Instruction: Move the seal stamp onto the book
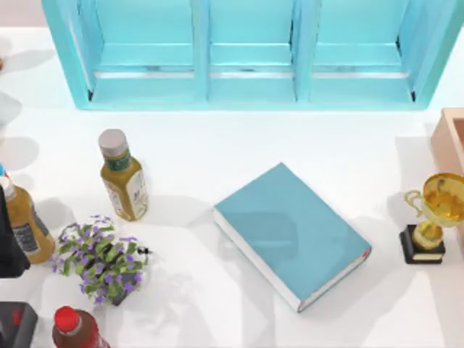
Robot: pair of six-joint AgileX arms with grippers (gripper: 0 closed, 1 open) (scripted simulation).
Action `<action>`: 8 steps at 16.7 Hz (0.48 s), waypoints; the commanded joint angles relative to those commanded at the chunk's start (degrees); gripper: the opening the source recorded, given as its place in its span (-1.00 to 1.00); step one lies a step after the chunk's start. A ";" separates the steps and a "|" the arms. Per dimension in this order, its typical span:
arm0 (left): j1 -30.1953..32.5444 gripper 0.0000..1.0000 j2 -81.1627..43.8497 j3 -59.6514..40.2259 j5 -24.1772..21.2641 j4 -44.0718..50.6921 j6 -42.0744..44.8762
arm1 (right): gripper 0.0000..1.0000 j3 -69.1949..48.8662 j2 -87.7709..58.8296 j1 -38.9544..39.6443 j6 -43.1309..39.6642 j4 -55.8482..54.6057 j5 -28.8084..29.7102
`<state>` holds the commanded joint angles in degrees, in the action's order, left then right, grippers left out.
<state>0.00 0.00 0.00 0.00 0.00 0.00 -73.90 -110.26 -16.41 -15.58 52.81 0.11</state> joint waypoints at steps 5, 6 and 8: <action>0.00 1.00 0.00 0.00 0.00 0.00 0.00 | 1.00 1.45 -0.60 -0.01 -0.01 -1.67 0.00; 0.00 1.00 0.00 0.00 0.00 0.00 0.00 | 0.85 1.45 -0.60 -0.01 -0.01 -1.67 0.00; 0.00 1.00 0.00 0.00 0.00 0.00 0.00 | 0.55 1.45 -0.60 -0.01 -0.01 -1.67 0.00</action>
<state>0.00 0.00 0.00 0.00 0.00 0.00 -72.45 -110.86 -16.42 -15.59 51.14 0.11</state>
